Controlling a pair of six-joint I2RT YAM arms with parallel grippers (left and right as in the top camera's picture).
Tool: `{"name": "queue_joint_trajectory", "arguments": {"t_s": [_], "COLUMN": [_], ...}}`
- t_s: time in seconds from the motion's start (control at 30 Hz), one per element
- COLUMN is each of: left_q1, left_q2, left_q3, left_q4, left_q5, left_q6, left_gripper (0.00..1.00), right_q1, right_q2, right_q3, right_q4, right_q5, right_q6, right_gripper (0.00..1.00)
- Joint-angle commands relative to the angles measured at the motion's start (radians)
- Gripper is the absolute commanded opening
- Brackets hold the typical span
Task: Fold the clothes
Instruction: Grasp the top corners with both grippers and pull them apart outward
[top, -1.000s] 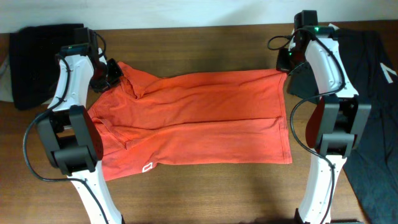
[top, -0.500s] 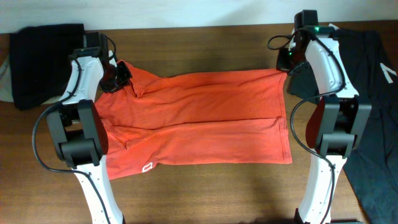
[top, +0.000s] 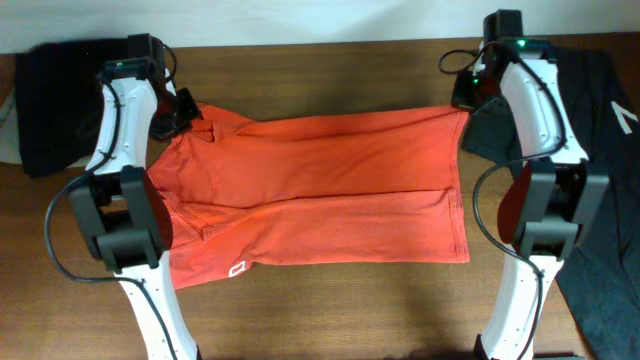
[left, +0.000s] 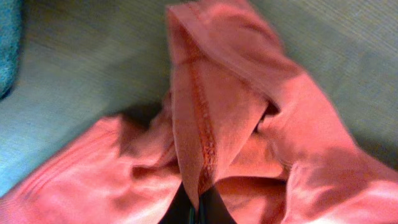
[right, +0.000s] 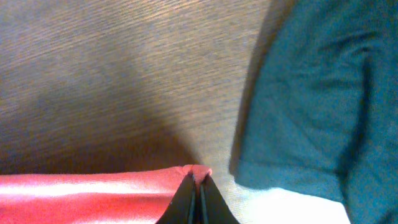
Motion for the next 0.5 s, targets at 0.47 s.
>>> {"name": "queue_joint_trajectory", "arguments": {"t_s": [0.47], "left_q1": [0.054], "left_q2": [-0.183], "left_q3": [0.023], "left_q4": [-0.565], "left_q5": [-0.036], "left_q6": [0.069], "left_gripper": [0.00], "right_q1": [-0.026], "right_q2": [-0.158], "right_q3": [0.029], "right_q4": [-0.410], "right_q5": [-0.002], "right_q6": [0.014], "right_gripper": [0.04]}}
